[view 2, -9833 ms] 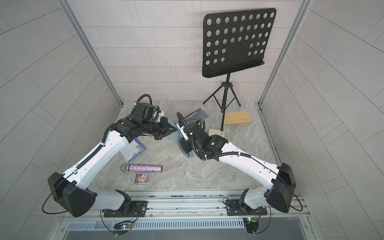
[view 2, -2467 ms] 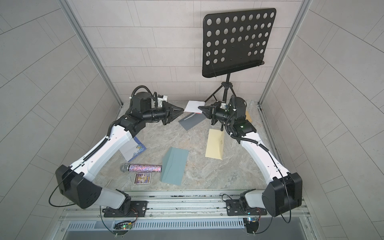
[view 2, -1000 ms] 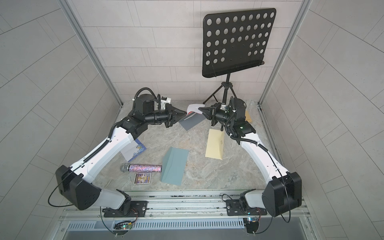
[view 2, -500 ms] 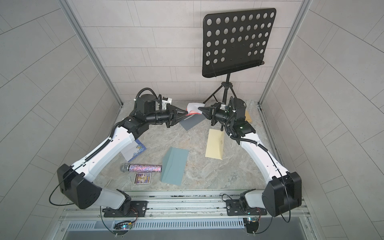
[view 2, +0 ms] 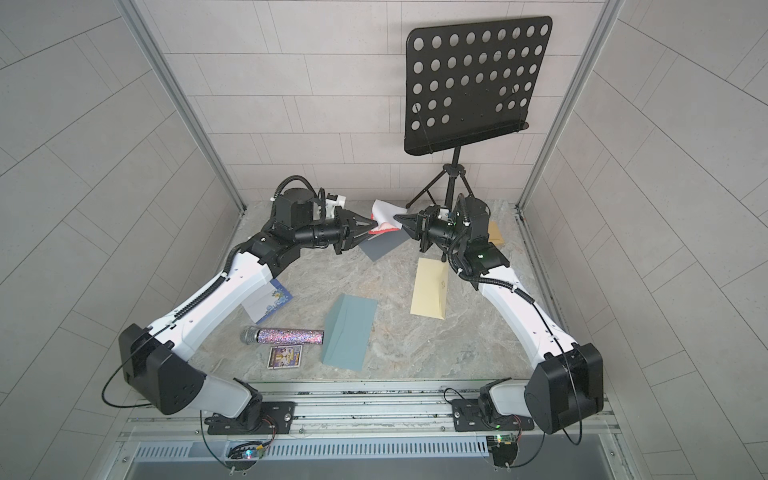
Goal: Take the letter paper out of the envelope
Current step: Unfold the letter paper.
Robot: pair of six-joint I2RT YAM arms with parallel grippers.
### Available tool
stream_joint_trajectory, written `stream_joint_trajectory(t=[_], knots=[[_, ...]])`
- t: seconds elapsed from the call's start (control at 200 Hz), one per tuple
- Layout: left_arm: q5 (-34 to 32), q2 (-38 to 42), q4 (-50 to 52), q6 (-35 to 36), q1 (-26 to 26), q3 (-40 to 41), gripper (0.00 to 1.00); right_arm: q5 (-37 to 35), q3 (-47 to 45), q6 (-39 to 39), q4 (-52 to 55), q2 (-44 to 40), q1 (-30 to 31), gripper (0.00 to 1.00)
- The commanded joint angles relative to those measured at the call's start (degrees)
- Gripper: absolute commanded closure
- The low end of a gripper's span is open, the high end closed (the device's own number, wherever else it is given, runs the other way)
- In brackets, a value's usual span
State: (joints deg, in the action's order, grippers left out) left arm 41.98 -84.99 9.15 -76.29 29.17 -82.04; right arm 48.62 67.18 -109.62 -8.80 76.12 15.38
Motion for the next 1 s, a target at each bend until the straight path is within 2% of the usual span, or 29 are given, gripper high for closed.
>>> stream_joint_trajectory(t=[0.0, 0.5, 0.77, 0.9, 0.956, 0.996], knots=[[0.10, -0.46, -3.05, -1.05, 0.47, -0.84, 0.74, -0.54, -0.98, -2.92, -1.53, -1.40, 0.53, 1.00], [-0.15, -0.74, -4.09, -1.35, 1.50, -0.14, 0.75, -2.03, -1.57, -3.49, -1.93, -2.10, 2.23, 1.00], [-0.32, -0.40, -3.31, -0.77, 1.60, -0.05, 0.84, -2.16, -2.12, -3.55, -2.09, -2.47, 2.47, 1.00], [-1.04, -0.08, -1.18, 0.71, 1.60, -0.31, 1.00, -2.10, -2.05, -1.84, -0.97, -2.71, 2.49, 1.00], [-1.59, 0.17, -0.42, 1.51, 1.57, -0.62, 1.00, -1.74, -1.36, 0.91, 1.92, -2.75, 2.47, 1.00], [-2.11, 0.42, 0.42, 2.42, 1.56, -1.02, 1.00, -1.40, -0.17, 4.35, 6.04, -2.76, 2.46, 0.92]])
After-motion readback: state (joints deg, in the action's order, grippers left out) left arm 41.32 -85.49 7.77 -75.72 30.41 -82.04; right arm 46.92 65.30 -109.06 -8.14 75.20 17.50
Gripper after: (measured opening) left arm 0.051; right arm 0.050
